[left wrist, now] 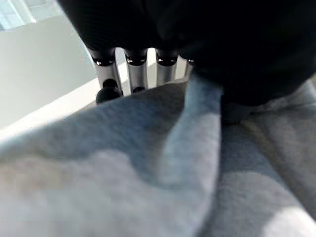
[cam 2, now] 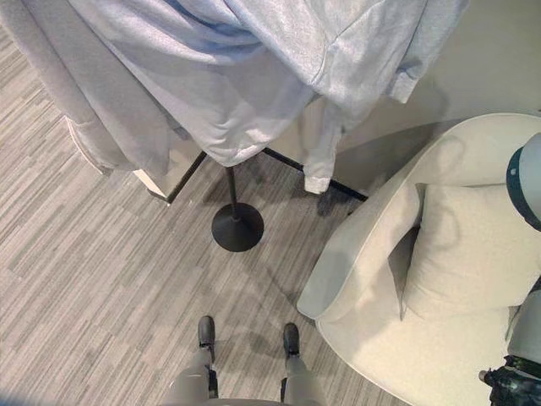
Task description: Hang the clothes on the sofa on the clothes rack.
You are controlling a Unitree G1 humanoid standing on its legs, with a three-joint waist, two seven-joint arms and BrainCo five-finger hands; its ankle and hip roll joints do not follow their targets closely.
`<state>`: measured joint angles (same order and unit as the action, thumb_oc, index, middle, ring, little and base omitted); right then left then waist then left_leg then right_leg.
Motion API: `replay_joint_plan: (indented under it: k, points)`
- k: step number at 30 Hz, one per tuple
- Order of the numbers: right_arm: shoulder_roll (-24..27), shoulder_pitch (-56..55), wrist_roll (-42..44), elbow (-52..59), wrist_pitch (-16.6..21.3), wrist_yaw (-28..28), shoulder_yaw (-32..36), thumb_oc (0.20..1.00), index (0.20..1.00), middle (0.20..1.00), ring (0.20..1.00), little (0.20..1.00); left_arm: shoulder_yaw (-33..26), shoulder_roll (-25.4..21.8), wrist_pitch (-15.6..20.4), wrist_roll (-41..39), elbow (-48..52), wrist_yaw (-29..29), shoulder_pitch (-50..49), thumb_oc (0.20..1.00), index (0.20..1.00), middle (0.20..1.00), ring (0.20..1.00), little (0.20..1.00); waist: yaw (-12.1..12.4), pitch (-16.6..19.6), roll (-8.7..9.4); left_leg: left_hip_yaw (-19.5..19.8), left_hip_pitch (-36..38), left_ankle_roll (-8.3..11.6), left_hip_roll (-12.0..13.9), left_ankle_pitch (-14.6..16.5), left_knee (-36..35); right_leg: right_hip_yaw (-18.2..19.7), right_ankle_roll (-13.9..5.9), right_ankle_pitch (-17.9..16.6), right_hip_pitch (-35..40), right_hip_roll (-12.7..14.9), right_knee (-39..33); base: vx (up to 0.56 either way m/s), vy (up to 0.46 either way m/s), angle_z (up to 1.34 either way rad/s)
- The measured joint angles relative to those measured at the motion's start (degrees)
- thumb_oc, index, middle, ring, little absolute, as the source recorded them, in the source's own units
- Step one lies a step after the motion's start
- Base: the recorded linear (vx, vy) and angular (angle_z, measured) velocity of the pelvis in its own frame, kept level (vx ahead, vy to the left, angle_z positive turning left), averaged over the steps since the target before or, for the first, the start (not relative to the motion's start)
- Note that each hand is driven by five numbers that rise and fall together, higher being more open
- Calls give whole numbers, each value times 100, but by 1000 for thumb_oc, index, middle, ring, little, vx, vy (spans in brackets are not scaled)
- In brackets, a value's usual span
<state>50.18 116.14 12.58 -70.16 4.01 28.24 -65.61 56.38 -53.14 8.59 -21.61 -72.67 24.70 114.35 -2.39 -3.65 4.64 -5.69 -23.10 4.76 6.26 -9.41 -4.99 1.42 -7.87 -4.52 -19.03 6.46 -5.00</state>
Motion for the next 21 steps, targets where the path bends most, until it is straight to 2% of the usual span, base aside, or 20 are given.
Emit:
replay_joint_plan:
  k: [4, 9, 16, 19, 21]
  points:
    - [83, 27, -19, -80, -196, 19, -353, 200, 200, 200, 200, 200, -11, -197, -113, 12, -70, -5, -7, 200, 200, 200, 200, 200, -15, 6, 12, -4, -103, 0, 2, 0, 1, 25, 0, -4, -106, 1, 1, 7, 4, -1]
    - [69, -361, -359, -69, -215, -123, -224, 200, 200, 200, 200, 200, -21, -161, -124, 327, -45, -42, -283, 200, 200, 200, 200, 200, -10, 9, 15, 1, -80, -1, 19, -1, 1, 5, 0, -3, -106, -19, 56, -54, -11, -1]
    - [-430, -2213, -816, -251, -350, -580, 420, 200, 200, 200, 200, 200, -307, 388, -221, 941, -58, -251, -1677, 200, 200, 200, 200, 200, 29, 10, 19, 41, -102, -3, 35, -2, 32, -57, -3, -1, -209, -45, 274, -63, -19, 0]
    - [-755, -3222, -945, -146, -336, -788, 838, 200, 200, 200, 200, 200, -779, 610, -222, 1179, -28, -344, -2638, 200, 200, 200, 200, 200, 29, 2, 26, 50, -172, -3, 35, -1, 45, -67, -18, 11, -271, -47, 288, -11, -3, 0]
    - [-987, -3477, -1019, -211, -319, -933, 843, 200, 200, 200, 200, 200, -907, 867, -247, 1224, -181, -437, -2948, 200, 200, 200, 200, 200, 56, -1, 30, 53, -270, -3, 35, -1, 45, -66, -18, 11, -350, -49, 256, 0, 0, 0]
